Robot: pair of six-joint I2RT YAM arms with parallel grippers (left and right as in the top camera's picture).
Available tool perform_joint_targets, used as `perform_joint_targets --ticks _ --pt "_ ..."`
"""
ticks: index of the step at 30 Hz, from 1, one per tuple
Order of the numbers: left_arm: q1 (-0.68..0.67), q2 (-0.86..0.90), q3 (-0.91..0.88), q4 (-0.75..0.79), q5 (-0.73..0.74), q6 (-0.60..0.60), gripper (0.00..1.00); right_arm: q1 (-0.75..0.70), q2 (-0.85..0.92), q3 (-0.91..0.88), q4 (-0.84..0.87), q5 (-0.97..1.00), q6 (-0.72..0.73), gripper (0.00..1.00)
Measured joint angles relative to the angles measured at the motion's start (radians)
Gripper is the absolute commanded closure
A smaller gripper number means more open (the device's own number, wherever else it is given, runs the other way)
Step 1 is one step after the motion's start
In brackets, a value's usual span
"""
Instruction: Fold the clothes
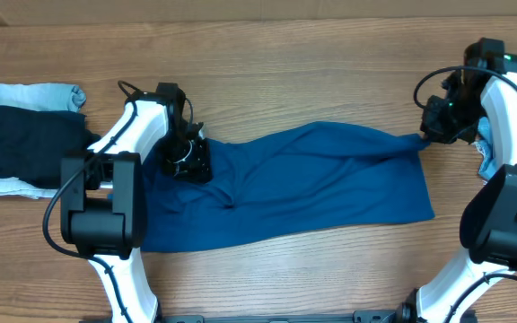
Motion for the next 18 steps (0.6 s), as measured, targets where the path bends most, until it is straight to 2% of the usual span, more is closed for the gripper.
perform_joint_targets --ticks 4,8,12,17,18 --pt "-0.023 -0.004 0.029 0.056 -0.031 0.027 0.51 0.031 0.0 0.0 0.014 0.0 0.001 0.94" --pt "0.006 -0.079 0.105 0.03 -0.159 0.038 0.52 0.031 0.0 0.0 0.02 0.0 0.004 0.94" --pt "0.063 -0.115 0.132 0.004 -0.2 0.051 0.6 0.031 0.0 0.0 0.022 0.0 0.004 0.94" --pt "0.029 -0.114 0.037 0.038 -0.188 0.092 0.63 0.03 0.0 -0.001 0.042 0.018 0.007 0.94" --pt "0.014 -0.114 -0.01 0.094 -0.194 0.098 0.65 0.03 0.0 -0.001 0.05 0.026 0.007 0.94"
